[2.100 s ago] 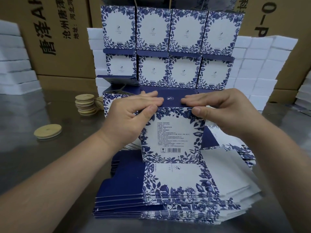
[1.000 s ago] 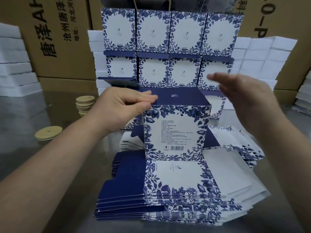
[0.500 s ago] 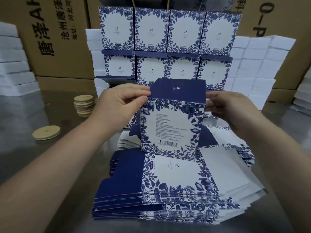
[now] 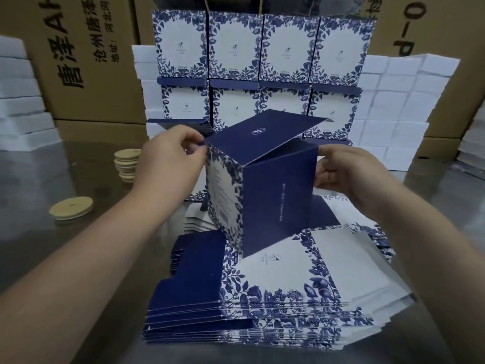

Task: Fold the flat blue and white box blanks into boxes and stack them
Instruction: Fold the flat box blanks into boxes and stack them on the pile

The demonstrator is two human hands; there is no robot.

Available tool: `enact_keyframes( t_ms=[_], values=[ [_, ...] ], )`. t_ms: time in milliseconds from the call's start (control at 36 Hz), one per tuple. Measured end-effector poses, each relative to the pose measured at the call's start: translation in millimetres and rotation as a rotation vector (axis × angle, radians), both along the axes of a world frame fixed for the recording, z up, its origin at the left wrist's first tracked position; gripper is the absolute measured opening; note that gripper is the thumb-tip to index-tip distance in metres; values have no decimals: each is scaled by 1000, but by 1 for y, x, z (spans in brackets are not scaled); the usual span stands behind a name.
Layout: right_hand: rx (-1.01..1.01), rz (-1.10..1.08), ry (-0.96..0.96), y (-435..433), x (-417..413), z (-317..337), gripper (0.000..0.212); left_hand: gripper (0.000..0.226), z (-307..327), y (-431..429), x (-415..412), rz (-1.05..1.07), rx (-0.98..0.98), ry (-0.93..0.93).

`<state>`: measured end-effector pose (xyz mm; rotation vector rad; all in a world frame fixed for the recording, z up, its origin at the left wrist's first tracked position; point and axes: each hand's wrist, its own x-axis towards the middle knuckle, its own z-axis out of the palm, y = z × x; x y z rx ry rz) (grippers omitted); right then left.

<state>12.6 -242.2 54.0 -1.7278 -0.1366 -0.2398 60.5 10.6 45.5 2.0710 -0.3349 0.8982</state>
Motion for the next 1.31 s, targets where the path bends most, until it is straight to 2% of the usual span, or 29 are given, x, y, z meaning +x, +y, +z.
enact_keyframes(
  t_ms=[56,139,194,250,333,389,444,500,528,583,667,694,722,778,806,861,917,1000,1083,1139,1194,1306],
  values=[
    [-50,107,-27,0,-4,1,34,13,0,0,5,-33,-82,150],
    [-93,191,-87,4,-9,-1,14,24,-1,-3,6,-190,-223,330],
    [-128,198,-114,5,-11,-1,9,27,0,-4,5,-311,-379,412],
    [-164,191,-114,4,-10,-3,13,28,1,-5,4,-397,-530,500],
    [-86,124,-99,5,-6,-6,11,51,1,-7,3,-594,-642,655],
    [-80,88,-96,6,-2,-10,29,64,-2,-7,1,-766,-627,687],
    [-90,38,-72,7,1,-15,46,65,-8,-9,-2,-914,-577,644],
    [-109,12,-18,8,3,-16,77,61,-14,-13,-4,-986,-520,605],
    [-105,20,6,7,4,-16,92,59,-17,-15,-3,-983,-522,599],
    [-101,46,22,5,5,-15,109,64,-21,-16,0,-894,-532,557],
    [-179,48,50,3,3,-12,107,96,-23,-16,5,-636,-383,511],
    [-201,44,44,2,3,-13,98,104,-23,-17,7,-551,-346,491],
    [-223,30,21,0,4,-13,82,102,-23,-17,9,-473,-330,451],
    [-256,-63,-53,-2,5,-14,38,82,-22,-13,12,-274,-263,318],
    [-263,-112,-72,-3,6,-15,26,71,-21,-11,13,-161,-179,253],
    [-256,-120,-85,-4,9,-15,30,40,-21,-9,15,-50,-26,196],
    [-295,-110,-100,-2,9,-15,36,12,-22,-11,14,-111,-18,229],
    [-488,-173,-134,2,6,-15,30,28,-25,-17,7,-268,-75,293],
    [-666,-234,-74,7,2,-12,27,37,-24,-19,2,-351,-87,332],
    [-727,-271,-48,9,0,-10,31,29,-25,-19,2,-381,-55,378],
    [-747,-276,-18,11,-1,-7,29,5,-26,-19,-1,-387,32,455],
    [-763,-243,19,12,1,-5,15,52,-26,-21,-1,-254,295,491]
  ],
)
